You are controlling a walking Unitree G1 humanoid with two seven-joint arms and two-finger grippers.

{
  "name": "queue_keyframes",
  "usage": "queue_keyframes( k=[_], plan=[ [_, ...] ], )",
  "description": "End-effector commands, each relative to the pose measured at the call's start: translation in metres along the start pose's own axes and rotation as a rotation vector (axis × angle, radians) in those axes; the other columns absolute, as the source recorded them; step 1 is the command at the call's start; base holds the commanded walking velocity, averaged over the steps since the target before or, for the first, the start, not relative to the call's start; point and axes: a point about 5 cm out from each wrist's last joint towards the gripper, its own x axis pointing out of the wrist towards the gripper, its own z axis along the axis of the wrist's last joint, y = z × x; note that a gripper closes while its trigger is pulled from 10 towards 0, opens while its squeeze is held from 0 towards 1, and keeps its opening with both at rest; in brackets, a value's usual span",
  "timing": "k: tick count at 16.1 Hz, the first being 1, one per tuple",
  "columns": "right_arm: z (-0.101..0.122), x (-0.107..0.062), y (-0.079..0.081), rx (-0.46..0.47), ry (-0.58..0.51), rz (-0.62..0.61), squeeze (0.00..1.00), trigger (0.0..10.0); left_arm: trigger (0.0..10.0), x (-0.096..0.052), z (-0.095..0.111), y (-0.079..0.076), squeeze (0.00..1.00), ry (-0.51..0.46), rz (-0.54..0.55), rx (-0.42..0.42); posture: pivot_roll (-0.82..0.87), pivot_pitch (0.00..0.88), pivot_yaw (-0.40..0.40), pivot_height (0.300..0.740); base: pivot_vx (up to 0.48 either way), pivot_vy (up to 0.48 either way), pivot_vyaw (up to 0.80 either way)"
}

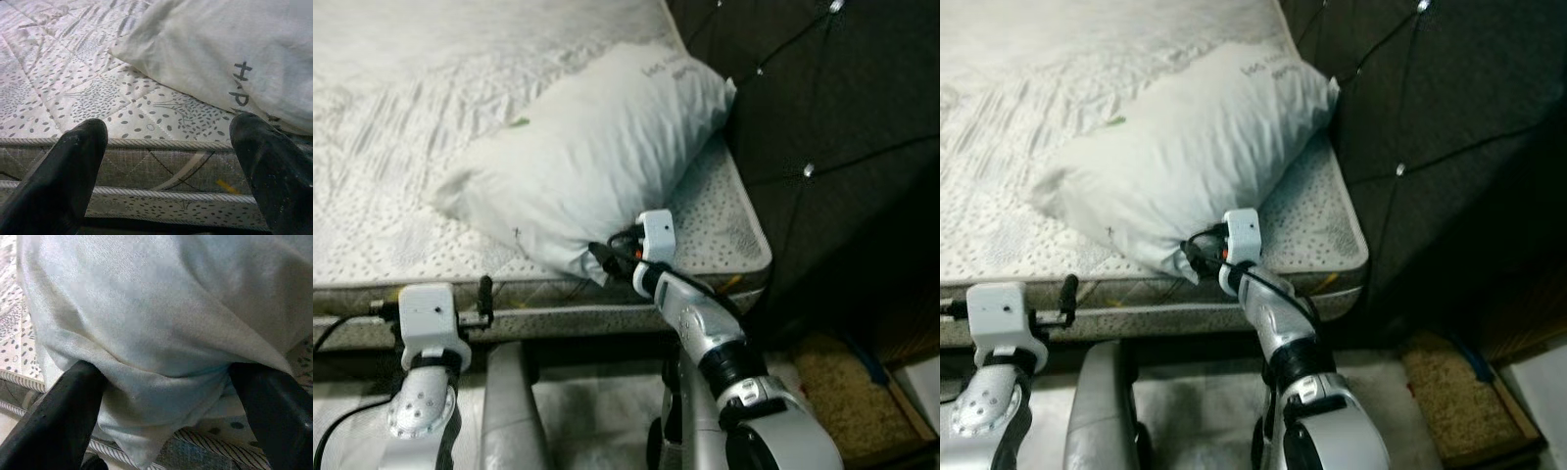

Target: Clean up the room

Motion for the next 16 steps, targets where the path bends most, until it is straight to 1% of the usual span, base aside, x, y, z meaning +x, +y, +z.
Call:
queue_keyframes(
  k=[1, 4, 5, 6, 7, 8, 9, 11, 13, 16],
  plan=[
    [0.007, 0.007, 0.017, 0.059, -0.02, 0.037, 0.0, 10.0, 10.0, 0.0, 0.0, 0.001, 0.0, 0.009, -0.011, 0.013, 0.19, 0.119, -0.054, 0.536, 0.0, 0.0, 0.0],
    [0.002, 0.008, 0.023, 0.127, -0.007, 0.065, 0.0, 10.0, 10.0, 0.003, 0.001, 0.001, 0.0, 0.009, -0.015, 0.018, 0.18, 0.117, -0.043, 0.536, 0.0, 0.0, 0.0],
    [0.003, 0.01, 0.038, 0.19, -0.022, 0.12, 0.0, 6.9, 10.0, 0.006, 0.003, -0.001, 0.0, 0.002, -0.027, 0.02, 0.17, 0.115, -0.037, 0.536, 0.0, 0.0, 0.0],
    [0.006, 0.012, 0.046, 0.226, -0.038, 0.144, 0.0, 5.6, 10.0, 0.007, 0.003, -0.001, 0.0, 0.003, -0.028, 0.021, 0.18, 0.113, -0.037, 0.536, 0.0, 0.0, 0.0],
    [0.008, 0.014, 0.051, 0.249, -0.054, 0.139, 0.0, 4.5, 10.0, 0.007, 0.004, -0.001, 0.0, 0.004, -0.03, 0.022, 0.18, 0.113, -0.037, 0.536, 0.0, 0.0, 0.0],
    [0.008, 0.017, 0.055, 0.277, -0.079, 0.116, 0.0, 2.8, 10.0, 0.006, 0.003, -0.002, 0.0, 0.006, -0.032, 0.023, 0.19, 0.114, -0.043, 0.536, 0.0, 0.0, 0.0],
    [0.009, 0.019, 0.055, 0.282, -0.086, 0.103, 0.0, 0.0, 10.0, 0.005, 0.002, -0.002, 0.0, 0.008, -0.032, 0.025, 0.2, 0.116, -0.046, 0.536, 0.0, 0.0, 0.0],
    [0.013, 0.023, 0.056, 0.327, -0.11, 0.078, 0.0, 0.0, 10.0, 0.002, 0.002, -0.001, 0.0, 0.011, -0.025, 0.028, 0.22, 0.122, -0.054, 0.536, 0.0, 0.0, 0.0],
    [0.015, 0.027, 0.061, 0.319, -0.104, 0.077, 0.0, 0.0, 10.0, -0.001, 0.001, 0.002, 0.0, 0.015, -0.01, 0.029, 0.23, 0.13, -0.06, 0.536, 0.0, 0.0, 0.0],
    [0.013, 0.029, 0.062, 0.375, -0.092, 0.065, 0.0, 0.0, 10.0, -0.004, 0.001, 0.002, 0.0, 0.017, -0.007, 0.029, 0.23, 0.132, -0.064, 0.536, 0.0, 0.0, 0.0]
  ],
)
